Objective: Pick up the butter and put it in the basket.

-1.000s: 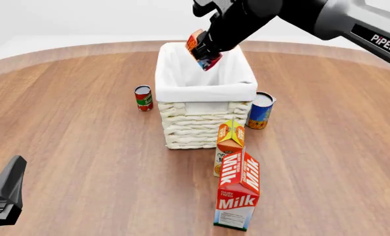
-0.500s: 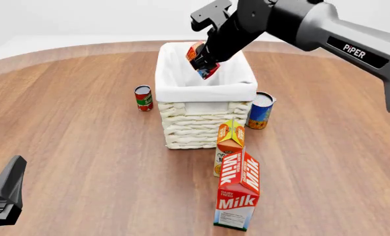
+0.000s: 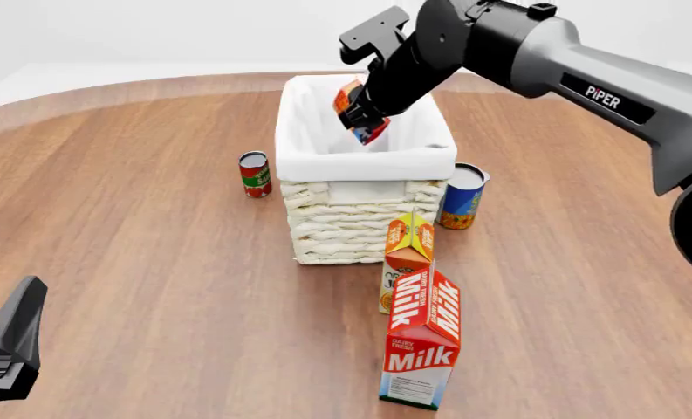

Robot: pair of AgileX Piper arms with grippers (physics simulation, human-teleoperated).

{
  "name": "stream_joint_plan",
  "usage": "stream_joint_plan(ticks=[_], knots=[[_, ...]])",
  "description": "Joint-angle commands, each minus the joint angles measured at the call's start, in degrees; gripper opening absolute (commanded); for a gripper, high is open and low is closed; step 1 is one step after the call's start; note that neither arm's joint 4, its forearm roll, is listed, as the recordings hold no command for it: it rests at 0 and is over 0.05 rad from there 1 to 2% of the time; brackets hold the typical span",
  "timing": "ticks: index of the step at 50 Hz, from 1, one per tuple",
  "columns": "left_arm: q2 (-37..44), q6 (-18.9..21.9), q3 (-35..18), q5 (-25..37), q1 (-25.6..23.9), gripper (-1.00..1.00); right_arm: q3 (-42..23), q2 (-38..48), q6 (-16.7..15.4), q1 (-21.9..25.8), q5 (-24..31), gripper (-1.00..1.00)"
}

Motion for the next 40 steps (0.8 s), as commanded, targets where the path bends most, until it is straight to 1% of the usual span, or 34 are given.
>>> stream_joint_plan(ticks=[1,14,24,40], knots=[[0.0,0.0,0.0,0.0,0.0,1.00,-0.8,1.0,1.1,-0.5,-1.8,-1.00],[0.0,0.0,0.0,0.0,0.0,1.00,-3.9,3.0,1.6,-0.7,-1.3,-1.00],[0.0,0.0,0.0,0.0,0.0,1.00,-4.6,3.8,2.1,-0.6,-1.4,-1.00],[0.0,0.0,0.0,0.0,0.0,1.00,-3.6,3.2,1.8,-1.0,-1.6,-1.00]])
